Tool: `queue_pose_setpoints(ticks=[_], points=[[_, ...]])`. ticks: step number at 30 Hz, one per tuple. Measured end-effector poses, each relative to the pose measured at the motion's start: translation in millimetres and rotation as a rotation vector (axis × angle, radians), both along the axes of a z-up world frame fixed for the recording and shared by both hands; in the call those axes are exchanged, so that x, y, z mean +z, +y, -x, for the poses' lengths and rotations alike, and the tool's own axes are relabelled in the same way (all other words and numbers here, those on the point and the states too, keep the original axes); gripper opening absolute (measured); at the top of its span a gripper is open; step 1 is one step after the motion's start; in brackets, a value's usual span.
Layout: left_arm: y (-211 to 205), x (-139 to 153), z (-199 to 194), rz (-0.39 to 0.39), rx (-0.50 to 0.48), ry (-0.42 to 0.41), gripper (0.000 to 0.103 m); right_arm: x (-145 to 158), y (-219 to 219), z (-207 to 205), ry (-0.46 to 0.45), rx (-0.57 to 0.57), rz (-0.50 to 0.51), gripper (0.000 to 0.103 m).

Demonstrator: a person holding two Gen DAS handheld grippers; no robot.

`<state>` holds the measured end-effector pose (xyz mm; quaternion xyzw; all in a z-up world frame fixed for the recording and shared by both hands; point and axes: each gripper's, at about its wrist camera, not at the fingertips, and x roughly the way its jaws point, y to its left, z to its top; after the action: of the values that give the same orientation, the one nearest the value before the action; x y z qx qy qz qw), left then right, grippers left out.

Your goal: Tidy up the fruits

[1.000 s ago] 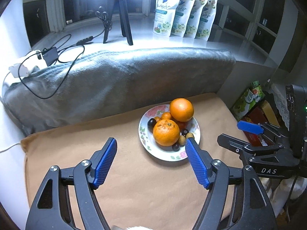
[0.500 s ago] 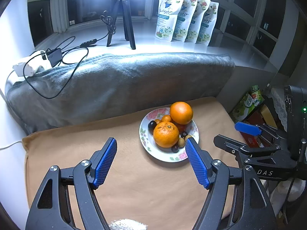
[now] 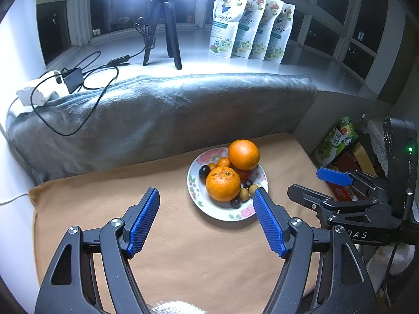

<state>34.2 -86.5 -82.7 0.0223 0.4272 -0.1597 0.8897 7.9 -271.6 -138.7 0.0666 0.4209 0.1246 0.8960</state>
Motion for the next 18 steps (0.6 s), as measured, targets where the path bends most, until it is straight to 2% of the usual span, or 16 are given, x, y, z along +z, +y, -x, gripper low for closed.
queue_pose_setpoints(ticks=[18], points=[[-1.3, 2.4, 4.1, -0.006, 0.007, -0.017, 0.074, -2.0, -3.0, 3.0, 0.004, -0.021, -0.007, 0.087]])
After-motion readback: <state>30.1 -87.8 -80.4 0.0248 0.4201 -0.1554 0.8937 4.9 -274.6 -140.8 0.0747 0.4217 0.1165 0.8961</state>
